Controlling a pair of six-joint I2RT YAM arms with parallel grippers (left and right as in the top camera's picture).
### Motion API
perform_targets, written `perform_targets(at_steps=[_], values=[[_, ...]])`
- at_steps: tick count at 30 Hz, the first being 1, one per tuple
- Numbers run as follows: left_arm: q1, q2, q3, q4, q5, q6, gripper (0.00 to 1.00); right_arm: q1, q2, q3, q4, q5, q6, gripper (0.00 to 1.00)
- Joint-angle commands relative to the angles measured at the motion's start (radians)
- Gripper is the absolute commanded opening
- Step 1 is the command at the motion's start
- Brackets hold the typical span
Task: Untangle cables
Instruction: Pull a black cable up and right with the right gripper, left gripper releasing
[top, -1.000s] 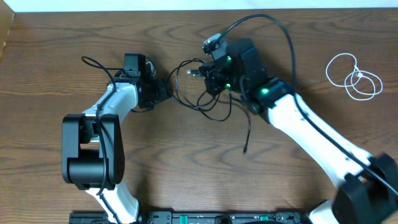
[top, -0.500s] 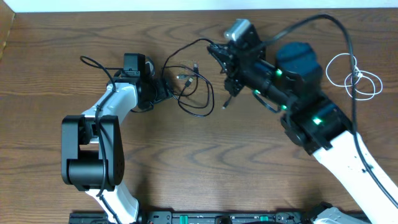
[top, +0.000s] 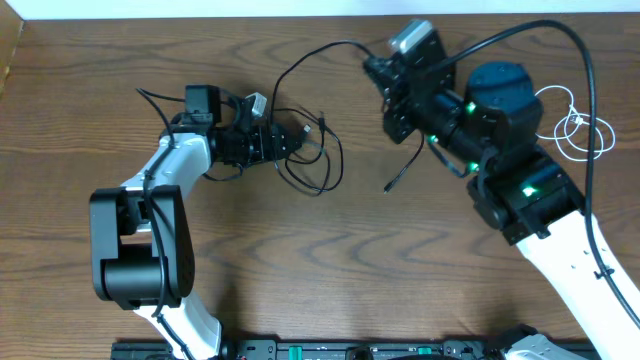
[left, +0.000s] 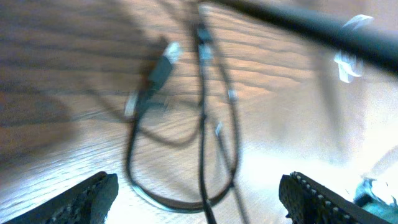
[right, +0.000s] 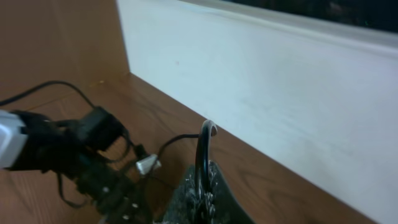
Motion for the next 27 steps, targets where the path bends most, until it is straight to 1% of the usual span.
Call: perform_targets(at_steps=[1, 3, 5, 7, 9, 12, 15, 18, 22, 24, 27], values=[[0.028, -0.026, -0.001, -0.022, -0.013, 0.098, 0.88, -0.076, -0.033, 0.010, -0.011, -0.051, 0.079, 0.01], [0.028, -0.026, -0.001, -0.041, -0.196, 0.076, 0.88, -0.121, -0.040, 0.010, -0.013, -0.092, 0.109, 0.01], [0.028, -0.026, -0.001, -0.051, -0.370, -0.022, 0.88, -0.156, -0.041, 0.010, -0.014, -0.143, 0.113, 0.01], [0.027, -0.026, -0.001, -0.064, -0.509, -0.106, 0.88, -0.183, -0.041, 0.010, -0.018, -0.193, 0.113, 0.01], [0.027, -0.026, -0.001, -0.074, -0.600, -0.129, 0.88, -0.206, -0.041, 0.010, -0.033, -0.206, 0.113, 0.01], [0.027, -0.026, -0.001, -0.083, -0.674, -0.128, 0.87, -0.231, -0.041, 0.010, -0.053, -0.206, 0.112, 0.01], [0.027, -0.026, -0.001, -0.087, -0.715, -0.128, 0.87, -0.259, -0.041, 0.010, -0.064, -0.211, 0.113, 0.01], [0.027, -0.026, -0.001, -0.089, -0.743, -0.128, 0.87, -0.286, -0.042, 0.010, -0.021, -0.267, 0.137, 0.01], [0.027, -0.025, -0.001, -0.087, -0.743, -0.129, 0.87, -0.333, -0.044, 0.010, 0.185, -0.536, 0.166, 0.01], [0.027, -0.025, -0.001, -0.086, -0.740, -0.129, 0.87, -0.361, -0.044, 0.010, 0.336, -0.624, 0.255, 0.01], [0.027, -0.025, -0.001, -0.085, -0.732, -0.132, 0.88, -0.404, -0.044, 0.010, 0.525, -0.663, 0.384, 0.01]])
